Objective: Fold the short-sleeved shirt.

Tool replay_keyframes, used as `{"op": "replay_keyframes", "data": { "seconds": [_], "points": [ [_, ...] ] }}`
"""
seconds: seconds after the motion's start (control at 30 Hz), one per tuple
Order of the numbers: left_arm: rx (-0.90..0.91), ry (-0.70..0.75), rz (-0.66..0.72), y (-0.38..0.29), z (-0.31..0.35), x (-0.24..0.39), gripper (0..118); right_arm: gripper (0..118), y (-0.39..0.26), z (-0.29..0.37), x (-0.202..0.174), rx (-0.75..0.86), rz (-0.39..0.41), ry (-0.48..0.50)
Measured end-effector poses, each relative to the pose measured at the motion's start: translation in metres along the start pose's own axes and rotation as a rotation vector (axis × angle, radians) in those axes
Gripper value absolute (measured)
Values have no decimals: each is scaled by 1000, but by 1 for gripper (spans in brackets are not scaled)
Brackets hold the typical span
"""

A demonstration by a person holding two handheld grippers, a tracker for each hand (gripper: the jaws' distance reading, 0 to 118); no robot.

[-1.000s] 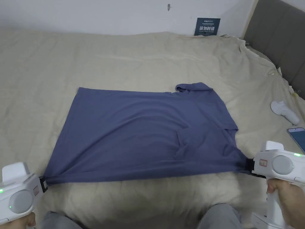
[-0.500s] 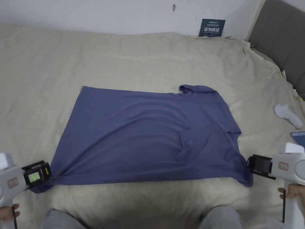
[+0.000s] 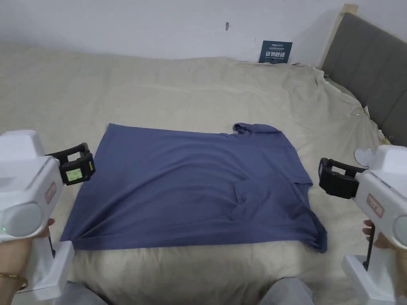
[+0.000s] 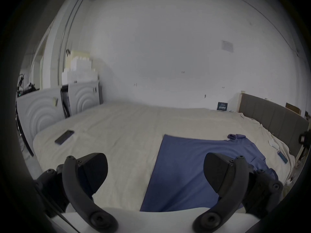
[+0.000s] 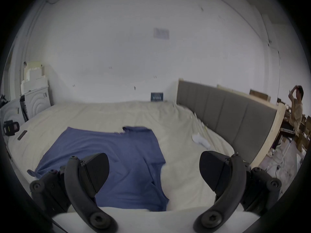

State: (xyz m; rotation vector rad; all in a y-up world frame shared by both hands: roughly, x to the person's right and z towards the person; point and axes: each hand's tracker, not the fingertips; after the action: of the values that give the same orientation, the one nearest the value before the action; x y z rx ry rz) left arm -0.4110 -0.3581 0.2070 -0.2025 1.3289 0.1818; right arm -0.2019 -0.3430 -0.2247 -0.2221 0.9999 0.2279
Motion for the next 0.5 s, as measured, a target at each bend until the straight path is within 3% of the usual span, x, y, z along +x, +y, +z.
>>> {"op": "replay_keyframes", "data": {
  "seconds": [0.07,0.13,0.2,0.27,0.37,0.43,0.5],
  "points": [
    [6,-22,3,-3,6,8,106,109,-2,4,-9,20,-21,25],
    [21,-44,11,-7,12,12,88,104,-6,6,-14,33,-66,63],
    [21,-54,5,-10,15,18,66,77,-9,8,-20,35,-68,70],
    [18,-89,-2,-12,17,19,44,37,-13,8,-24,36,-78,69],
    [33,-96,-13,-15,22,24,19,4,-15,11,-28,25,-100,88],
    [42,-99,-6,-15,23,23,3,0,-17,11,-29,25,-97,81],
    [40,-110,8,-14,24,23,0,0,-16,14,-30,21,-111,90]
  ]
}}
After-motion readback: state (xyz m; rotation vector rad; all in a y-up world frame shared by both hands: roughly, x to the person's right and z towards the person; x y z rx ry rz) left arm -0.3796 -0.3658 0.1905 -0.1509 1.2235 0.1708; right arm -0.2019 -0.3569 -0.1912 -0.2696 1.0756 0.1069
